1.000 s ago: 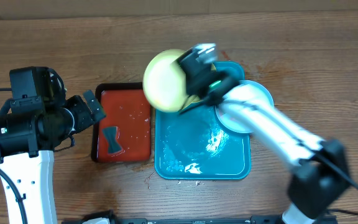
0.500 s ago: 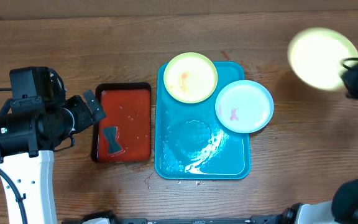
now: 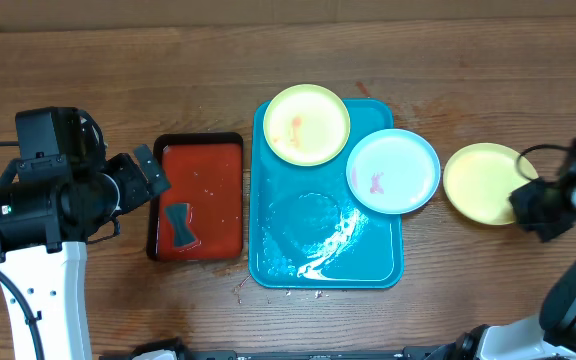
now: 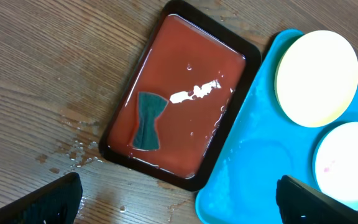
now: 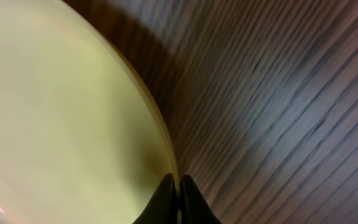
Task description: Clean dirty plates on tray and stack at the side
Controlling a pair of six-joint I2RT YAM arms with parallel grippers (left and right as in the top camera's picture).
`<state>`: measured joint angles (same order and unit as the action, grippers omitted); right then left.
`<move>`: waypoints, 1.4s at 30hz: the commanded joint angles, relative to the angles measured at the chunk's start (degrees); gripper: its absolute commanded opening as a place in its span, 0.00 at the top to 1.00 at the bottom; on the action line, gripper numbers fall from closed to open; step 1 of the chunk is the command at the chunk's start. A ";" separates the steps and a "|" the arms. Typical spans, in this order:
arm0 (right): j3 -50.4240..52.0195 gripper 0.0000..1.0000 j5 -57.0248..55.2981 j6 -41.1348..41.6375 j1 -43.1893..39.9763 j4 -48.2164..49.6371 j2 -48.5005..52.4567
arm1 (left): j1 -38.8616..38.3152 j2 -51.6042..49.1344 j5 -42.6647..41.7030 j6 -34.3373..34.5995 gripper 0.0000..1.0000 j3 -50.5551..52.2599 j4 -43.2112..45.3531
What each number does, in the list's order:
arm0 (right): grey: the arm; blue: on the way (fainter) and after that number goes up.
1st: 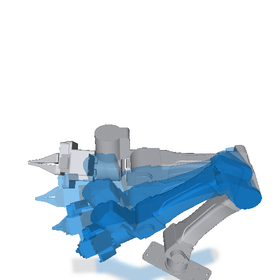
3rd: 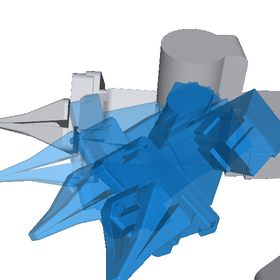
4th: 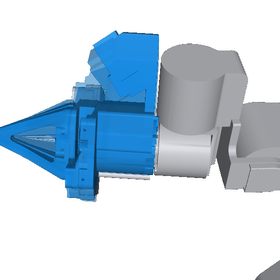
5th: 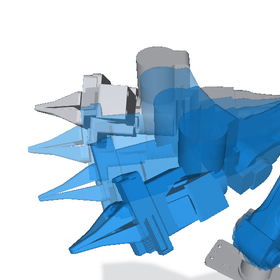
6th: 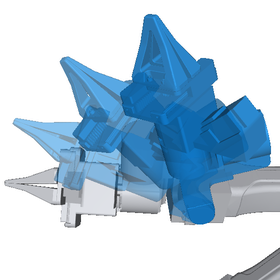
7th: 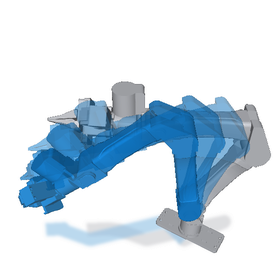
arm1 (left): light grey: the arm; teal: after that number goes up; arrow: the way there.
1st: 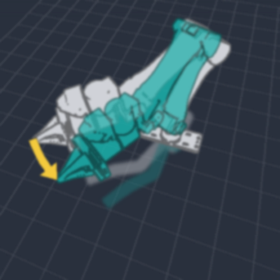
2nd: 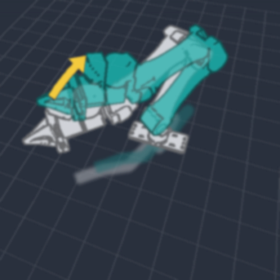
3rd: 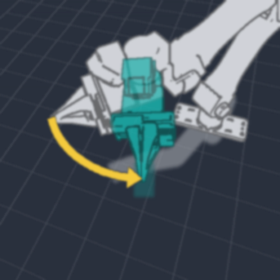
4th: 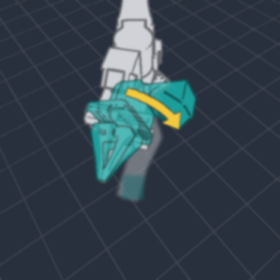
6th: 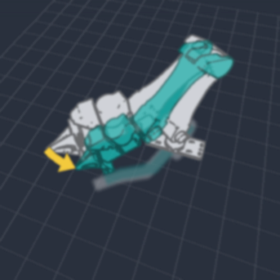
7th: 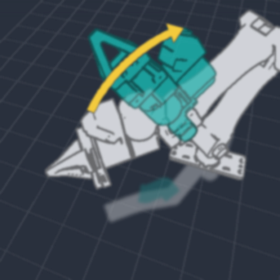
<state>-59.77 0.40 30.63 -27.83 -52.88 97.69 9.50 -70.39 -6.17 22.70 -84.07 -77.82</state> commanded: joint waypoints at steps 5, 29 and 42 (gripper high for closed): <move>0.81 0.92 -5.31 1.99 9.92 -1.44 -2.43 | 0.33 0.33 0.61 -0.46 0.00 -1.27 0.07; 2.45 0.35 7.56 -18.45 23.85 20.28 -4.17 | 0.33 0.33 0.61 -0.44 0.00 -1.27 0.07; 2.01 0.96 8.20 -16.48 24.39 16.11 -0.13 | 0.33 0.33 0.61 -0.44 0.00 -1.27 0.07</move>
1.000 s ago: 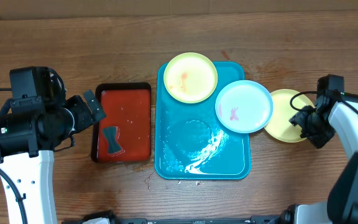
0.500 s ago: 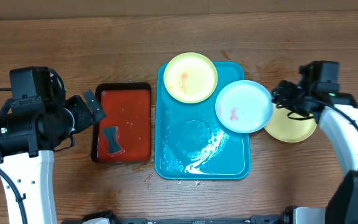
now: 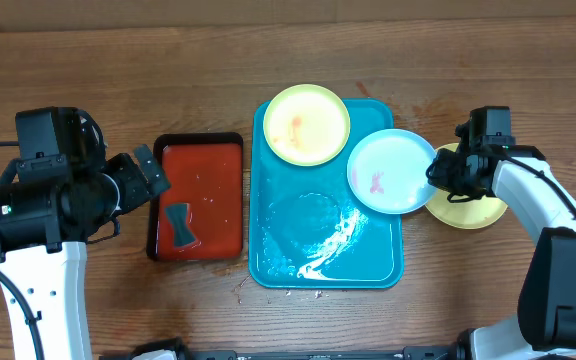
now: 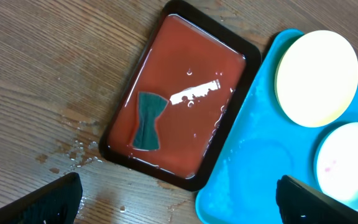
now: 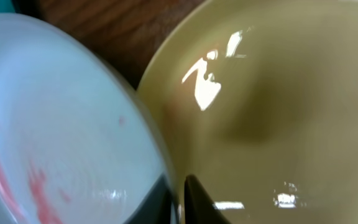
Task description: Clean dirty plates on tray and stack at the side
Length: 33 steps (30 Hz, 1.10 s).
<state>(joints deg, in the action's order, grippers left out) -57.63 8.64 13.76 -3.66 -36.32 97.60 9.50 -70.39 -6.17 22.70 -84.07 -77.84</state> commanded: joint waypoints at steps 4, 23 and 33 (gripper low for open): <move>-4.57 0.96 -0.04 1.70 0.46 -8.20 -4.81 | 0.33 0.33 0.63 -0.44 0.00 -1.27 0.09; 5.18 0.96 -4.81 16.15 24.09 -7.19 -11.32 | 0.33 0.33 0.90 -0.46 0.00 -1.27 0.11; 3.08 0.63 -6.47 14.88 23.74 -6.29 -12.09 | 0.22 0.33 -3.50 0.17 0.00 -1.20 0.15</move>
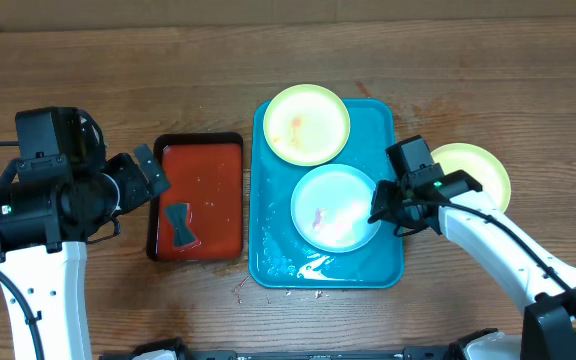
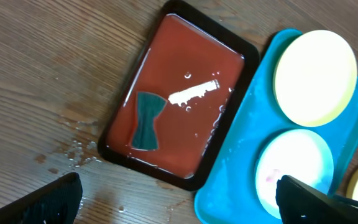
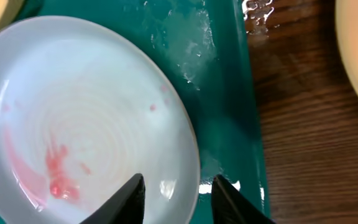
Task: Clean dirty plates on tray and stack at the side
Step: 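Grasp the sponge in the red tray with the left gripper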
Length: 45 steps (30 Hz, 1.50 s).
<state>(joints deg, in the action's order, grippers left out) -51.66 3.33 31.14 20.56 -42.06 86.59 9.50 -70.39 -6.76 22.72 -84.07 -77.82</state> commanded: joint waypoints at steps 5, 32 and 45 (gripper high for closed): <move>-6.56 0.64 -1.20 -10.40 -0.48 -3.37 -4.50 | -2.01 -0.46 -4.46 -5.01 0.05 1.38 0.31; -6.69 0.61 -0.72 -10.19 -0.37 -5.44 -6.86 | -7.65 -29.35 9.79 0.61 0.96 24.85 25.75; -6.69 0.61 -0.72 -10.16 -0.37 -5.92 -6.84 | -7.56 -26.86 13.27 0.48 0.55 15.08 16.37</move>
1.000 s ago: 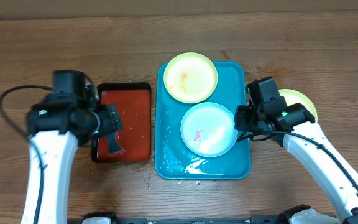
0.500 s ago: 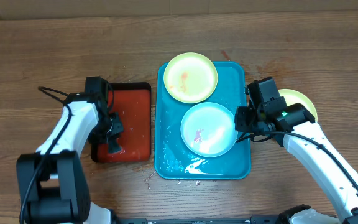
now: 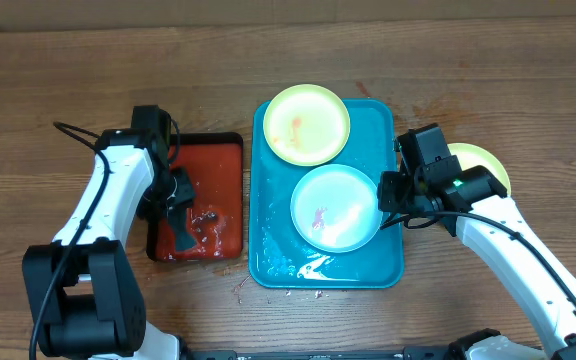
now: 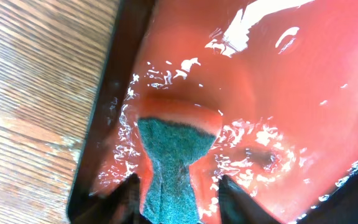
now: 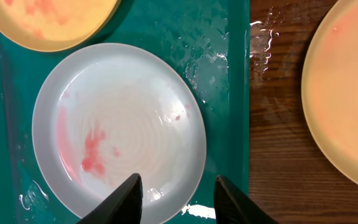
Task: Clean dirty plates on tray and stack at the side
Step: 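Grasp the sponge in the red tray with the left gripper, then carry the sponge with the left gripper onto the blue plate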
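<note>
In the overhead view a white plate point(image 3: 336, 208) with pink smears lies in the middle of the blue tray point(image 3: 268, 262). A yellow plate point(image 3: 307, 123) with an orange stain lies at the tray's far end. My right gripper point(image 5: 178, 200) hangs open over the white plate's point(image 5: 120, 130) near right rim and holds nothing. The green sponge point(image 4: 173, 163) lies in the water of the red basin point(image 4: 278, 112). My left gripper point(image 4: 179, 194) is down in the basin, open, one finger on each side of the sponge.
Another yellow plate point(image 3: 486, 165) lies on the wooden table right of the tray, partly under my right arm. The red basin point(image 3: 213, 165) stands just left of the tray. Water pools on the tray point(image 5: 232, 106) and spots the wood.
My left gripper was high over the table left of the basin; now it is low in the basin astride the sponge. The right gripper sits slightly higher above the white plate, still open.
First my right gripper was shut at the rim of the yellow plate on the table. Then it was at the white plate's right rim. Later that plate lay mid-tray with the gripper open. The left arm stayed high until now, when it is down at the sponge.
</note>
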Controlling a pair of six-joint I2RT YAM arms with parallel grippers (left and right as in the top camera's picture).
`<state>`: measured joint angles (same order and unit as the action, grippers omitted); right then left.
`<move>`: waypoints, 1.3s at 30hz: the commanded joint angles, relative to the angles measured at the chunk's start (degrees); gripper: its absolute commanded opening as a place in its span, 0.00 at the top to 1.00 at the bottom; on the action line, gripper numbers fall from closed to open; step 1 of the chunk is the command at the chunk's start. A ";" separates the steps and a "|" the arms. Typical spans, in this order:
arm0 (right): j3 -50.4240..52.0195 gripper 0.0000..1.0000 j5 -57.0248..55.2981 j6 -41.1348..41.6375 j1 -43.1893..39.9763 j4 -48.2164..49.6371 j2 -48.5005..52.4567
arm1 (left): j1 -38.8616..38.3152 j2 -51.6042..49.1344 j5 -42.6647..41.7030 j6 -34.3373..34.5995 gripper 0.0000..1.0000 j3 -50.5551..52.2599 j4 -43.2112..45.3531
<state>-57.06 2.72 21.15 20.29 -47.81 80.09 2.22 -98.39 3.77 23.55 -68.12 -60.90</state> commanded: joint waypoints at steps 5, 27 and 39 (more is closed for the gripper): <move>-1.29 0.61 -0.09 -0.17 -0.11 -0.79 -0.37 | -0.28 1.01 3.10 0.96 0.53 0.85 -0.11; -1.29 0.65 -6.62 0.17 -0.11 0.85 0.09 | -0.46 1.62 1.11 1.27 0.96 1.75 2.78; -0.92 0.65 -13.03 8.04 -0.17 1.18 6.99 | -1.97 2.05 1.09 -0.63 0.96 -2.03 4.31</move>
<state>-57.06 -8.45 27.44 20.27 -47.00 84.86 1.08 -97.49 4.56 23.81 -71.57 -58.65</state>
